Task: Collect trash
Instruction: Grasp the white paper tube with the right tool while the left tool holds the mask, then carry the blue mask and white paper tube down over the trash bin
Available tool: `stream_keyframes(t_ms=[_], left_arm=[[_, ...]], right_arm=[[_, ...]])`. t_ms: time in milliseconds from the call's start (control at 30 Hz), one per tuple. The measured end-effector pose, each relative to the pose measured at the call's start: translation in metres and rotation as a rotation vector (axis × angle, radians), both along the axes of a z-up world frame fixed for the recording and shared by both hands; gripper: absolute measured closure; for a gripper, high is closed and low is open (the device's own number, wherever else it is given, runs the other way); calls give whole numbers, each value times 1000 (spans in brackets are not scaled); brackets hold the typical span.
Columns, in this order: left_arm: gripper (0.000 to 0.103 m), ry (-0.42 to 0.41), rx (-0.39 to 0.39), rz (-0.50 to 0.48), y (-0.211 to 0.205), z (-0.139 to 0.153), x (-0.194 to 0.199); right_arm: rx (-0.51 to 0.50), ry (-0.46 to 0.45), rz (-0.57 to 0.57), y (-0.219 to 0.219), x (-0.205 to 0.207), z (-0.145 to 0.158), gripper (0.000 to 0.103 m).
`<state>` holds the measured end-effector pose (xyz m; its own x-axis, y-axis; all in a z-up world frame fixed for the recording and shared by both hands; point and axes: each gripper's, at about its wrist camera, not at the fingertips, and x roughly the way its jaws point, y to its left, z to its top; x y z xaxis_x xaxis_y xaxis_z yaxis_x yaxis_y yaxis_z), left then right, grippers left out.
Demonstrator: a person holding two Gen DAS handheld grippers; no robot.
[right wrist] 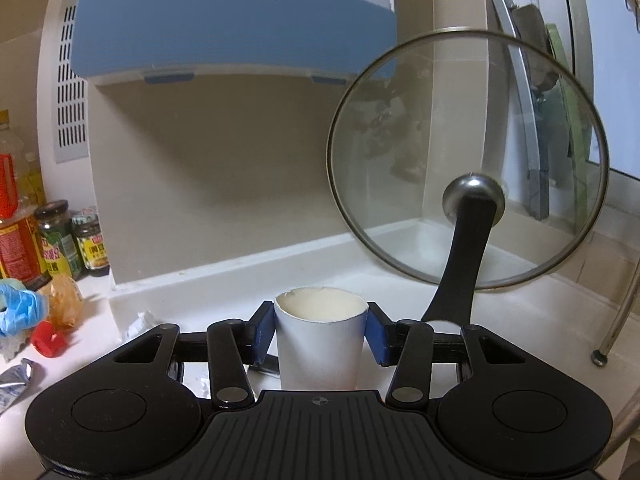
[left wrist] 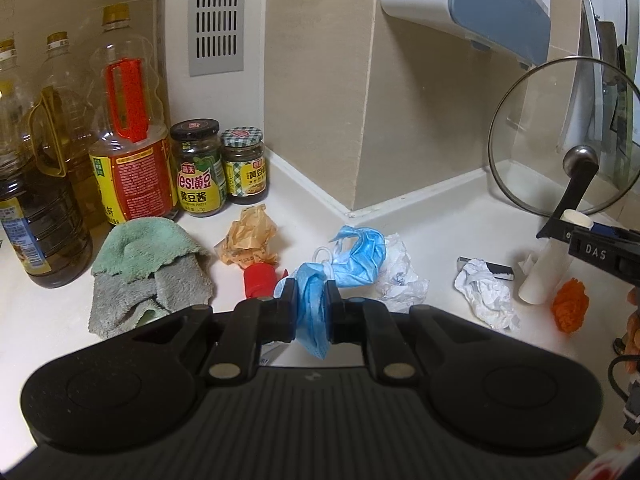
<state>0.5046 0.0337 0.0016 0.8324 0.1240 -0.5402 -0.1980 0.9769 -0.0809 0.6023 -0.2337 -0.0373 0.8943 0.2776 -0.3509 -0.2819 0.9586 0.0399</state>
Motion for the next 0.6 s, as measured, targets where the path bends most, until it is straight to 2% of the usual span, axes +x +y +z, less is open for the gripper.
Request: stream_keyframes(t_ms=[200,367,600], left_arm=[[92,-19,-8,-8,5,7,-17],[92,-35,-19,-20,10,13,-40],[92,-47,-35,-51,16,17,-87]], right_arm=[[22,-15,11,-3,-23,15,55],[79,-20,28,-12,-55,28,55],[173,19,47,-23,-111,42,55]])
